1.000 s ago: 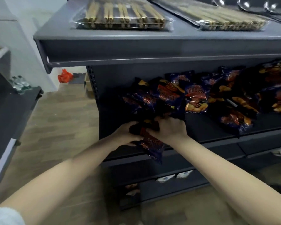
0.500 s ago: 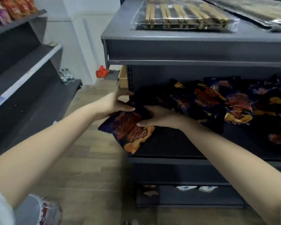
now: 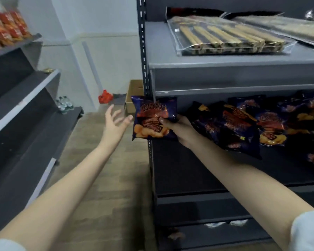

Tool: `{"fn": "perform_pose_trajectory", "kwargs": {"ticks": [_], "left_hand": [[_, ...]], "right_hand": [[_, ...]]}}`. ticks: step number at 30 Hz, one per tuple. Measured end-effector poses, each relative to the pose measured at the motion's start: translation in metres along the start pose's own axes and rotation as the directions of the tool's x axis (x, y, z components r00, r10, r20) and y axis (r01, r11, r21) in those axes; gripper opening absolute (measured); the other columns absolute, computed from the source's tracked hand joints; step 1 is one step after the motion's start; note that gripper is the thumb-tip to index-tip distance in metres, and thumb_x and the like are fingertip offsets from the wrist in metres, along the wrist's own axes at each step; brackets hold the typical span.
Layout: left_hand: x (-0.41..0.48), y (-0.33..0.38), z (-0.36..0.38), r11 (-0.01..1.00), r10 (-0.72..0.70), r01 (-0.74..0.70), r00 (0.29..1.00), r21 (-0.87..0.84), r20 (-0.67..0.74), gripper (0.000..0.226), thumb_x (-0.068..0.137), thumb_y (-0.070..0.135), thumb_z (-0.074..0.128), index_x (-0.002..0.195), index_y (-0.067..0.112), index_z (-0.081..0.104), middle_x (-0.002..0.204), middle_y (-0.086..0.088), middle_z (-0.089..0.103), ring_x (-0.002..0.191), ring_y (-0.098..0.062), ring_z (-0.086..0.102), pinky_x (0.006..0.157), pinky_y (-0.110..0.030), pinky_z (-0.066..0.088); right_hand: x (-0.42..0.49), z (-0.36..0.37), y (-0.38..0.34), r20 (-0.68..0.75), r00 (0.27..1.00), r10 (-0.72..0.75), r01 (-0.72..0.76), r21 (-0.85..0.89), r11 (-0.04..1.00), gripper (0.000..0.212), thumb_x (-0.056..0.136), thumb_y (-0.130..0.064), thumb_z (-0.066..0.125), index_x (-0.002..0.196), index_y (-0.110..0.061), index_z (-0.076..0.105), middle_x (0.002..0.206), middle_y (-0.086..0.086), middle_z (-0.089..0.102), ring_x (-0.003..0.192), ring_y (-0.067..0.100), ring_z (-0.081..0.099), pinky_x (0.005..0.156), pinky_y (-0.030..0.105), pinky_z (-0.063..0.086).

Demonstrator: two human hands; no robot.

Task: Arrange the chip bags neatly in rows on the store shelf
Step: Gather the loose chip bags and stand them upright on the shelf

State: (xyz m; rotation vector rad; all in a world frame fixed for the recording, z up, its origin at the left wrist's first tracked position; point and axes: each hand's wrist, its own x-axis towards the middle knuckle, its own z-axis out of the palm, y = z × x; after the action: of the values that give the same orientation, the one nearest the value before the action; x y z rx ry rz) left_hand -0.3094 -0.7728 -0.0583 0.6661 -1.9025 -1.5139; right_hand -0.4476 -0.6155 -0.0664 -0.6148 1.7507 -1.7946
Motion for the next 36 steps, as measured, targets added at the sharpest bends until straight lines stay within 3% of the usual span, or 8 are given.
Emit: {"fn": "perform_pose_trajectory", "kwargs": {"ticks": [6,9,11,14,17,20,26,36], "left_hand": [[0.011,-0.032,0.018,0.995,-0.081,0.094,0.952,-0.031,0.295,0.068,0.063,0.035,0.081,0.122,0.016,0.053,0.11,0.0,0.067,0.097,-0.013,0.066,0.076,-0.027,0.055],[0.025,-0.033,0.019,0.992,-0.114,0.127,0.954,-0.028,0.276,0.055,0.077,0.013,0.075,0.124,0.008,0.048,0.104,-0.001,0.065,0.082,-0.006,0.064,0.064,-0.015,0.051],[0.031,-0.038,0.02,0.985,-0.138,0.159,0.955,-0.062,0.263,0.054,0.073,0.014,0.076,0.119,0.01,0.049,0.106,-0.001,0.068,0.094,-0.013,0.066,0.079,-0.026,0.054],[0.032,-0.031,0.026,0.991,-0.074,0.105,0.948,-0.084,0.31,0.032,0.076,0.004,0.07,0.097,0.02,0.053,0.08,0.016,0.072,0.08,-0.002,0.068,0.075,-0.026,0.055],[0.036,-0.023,0.035,0.98,-0.056,0.127,0.913,-0.154,0.403,0.034,0.078,-0.002,0.068,0.108,0.006,0.056,0.095,-0.007,0.073,0.09,-0.023,0.07,0.078,-0.044,0.055],[0.05,-0.031,0.042,0.981,-0.105,0.158,0.921,-0.113,0.374,0.061,0.073,0.014,0.079,0.123,-0.002,0.049,0.111,-0.02,0.066,0.1,-0.033,0.066,0.084,-0.053,0.053],[0.101,-0.104,0.068,0.993,-0.107,0.122,0.888,-0.004,0.446,0.08,0.07,0.038,0.082,0.135,0.014,0.042,0.128,-0.013,0.059,0.118,-0.032,0.056,0.099,-0.058,0.041],[0.06,-0.05,0.108,0.954,-0.131,0.079,0.977,0.289,0.167,0.083,0.074,0.035,0.074,0.14,0.021,0.026,0.137,-0.004,0.049,0.126,-0.025,0.046,0.106,-0.044,0.037]], "right_hand": [[0.007,0.013,0.014,-0.046,0.999,0.006,-0.007,-0.027,1.0,0.044,0.081,-0.015,0.072,0.122,-0.007,0.056,0.119,0.013,0.064,0.11,0.024,0.061,0.101,0.044,0.046],[0.006,0.015,0.011,-0.101,0.988,-0.117,0.069,-0.391,0.918,0.042,0.086,-0.031,0.066,0.122,-0.01,0.058,0.119,0.01,0.065,0.111,0.023,0.059,0.099,0.034,0.044],[0.003,0.012,0.008,-0.104,0.939,-0.327,0.188,-0.641,0.744,0.035,0.093,-0.027,0.055,0.121,-0.006,0.058,0.116,0.014,0.064,0.11,0.027,0.059,0.087,0.02,0.039],[0.001,-0.006,0.004,0.01,0.854,-0.52,0.289,-0.841,0.458,0.035,0.093,-0.016,0.049,0.125,-0.002,0.056,0.122,0.021,0.057,0.115,0.036,0.052,0.096,0.03,0.039],[-0.002,-0.028,0.009,0.182,0.906,-0.383,0.216,-0.975,0.048,0.048,0.087,-0.018,0.056,0.134,-0.012,0.05,0.142,0.016,0.042,0.13,0.037,0.037,0.113,0.046,0.027],[-0.01,-0.042,0.015,0.22,0.948,-0.228,0.187,-0.969,-0.159,0.057,0.085,-0.02,0.058,0.14,-0.019,0.042,0.15,0.01,0.03,0.138,0.031,0.026,0.117,0.046,0.008],[-0.015,-0.068,0.019,0.117,0.964,-0.239,0.063,-0.973,-0.221,0.065,0.081,-0.014,0.062,0.142,-0.019,0.04,0.152,0.011,0.028,0.134,0.032,0.032,0.116,0.043,0.016],[-0.013,-0.113,0.026,0.102,0.959,-0.266,0.089,-0.994,-0.058,0.057,0.086,-0.009,0.054,0.141,-0.02,0.042,0.152,0.009,0.03,0.135,0.031,0.032,0.114,0.039,0.019]]}}
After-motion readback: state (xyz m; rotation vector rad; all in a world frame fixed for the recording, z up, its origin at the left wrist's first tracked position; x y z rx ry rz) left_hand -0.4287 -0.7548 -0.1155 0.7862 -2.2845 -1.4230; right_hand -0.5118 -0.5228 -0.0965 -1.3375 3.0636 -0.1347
